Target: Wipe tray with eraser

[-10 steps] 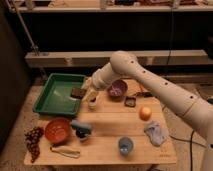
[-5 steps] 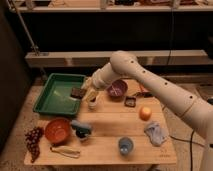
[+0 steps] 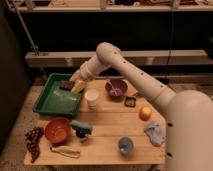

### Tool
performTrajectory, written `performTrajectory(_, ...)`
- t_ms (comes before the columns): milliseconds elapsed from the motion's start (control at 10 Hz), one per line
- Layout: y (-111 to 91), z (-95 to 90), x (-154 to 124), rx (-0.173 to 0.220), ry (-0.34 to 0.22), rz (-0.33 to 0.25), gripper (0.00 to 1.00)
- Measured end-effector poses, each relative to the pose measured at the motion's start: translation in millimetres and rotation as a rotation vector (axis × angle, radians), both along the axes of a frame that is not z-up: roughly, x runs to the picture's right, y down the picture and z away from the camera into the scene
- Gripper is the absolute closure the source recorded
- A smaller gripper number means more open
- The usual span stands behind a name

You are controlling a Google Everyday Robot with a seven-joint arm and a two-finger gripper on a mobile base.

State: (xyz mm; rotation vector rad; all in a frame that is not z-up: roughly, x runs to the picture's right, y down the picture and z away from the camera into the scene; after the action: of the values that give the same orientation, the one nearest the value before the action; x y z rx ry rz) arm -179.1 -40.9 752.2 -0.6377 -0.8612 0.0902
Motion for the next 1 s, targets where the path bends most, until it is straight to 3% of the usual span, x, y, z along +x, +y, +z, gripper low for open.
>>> performTrajectory(200,-10,21.1,-57,0.032,0.017,-0.072,1.00)
performTrajectory(500,5,55.3,-95,0.059,0.108,-0.170,1.00)
performTrajectory(600,12,67.4,-98,0.054,0.127,-0.184,1.00)
performTrajectory(800,39,109.5,-95,0.007,0.166,-0.209,1.00)
performTrajectory(1000,58,129.2,-100,-0.018,0.187,-0.244,1.00)
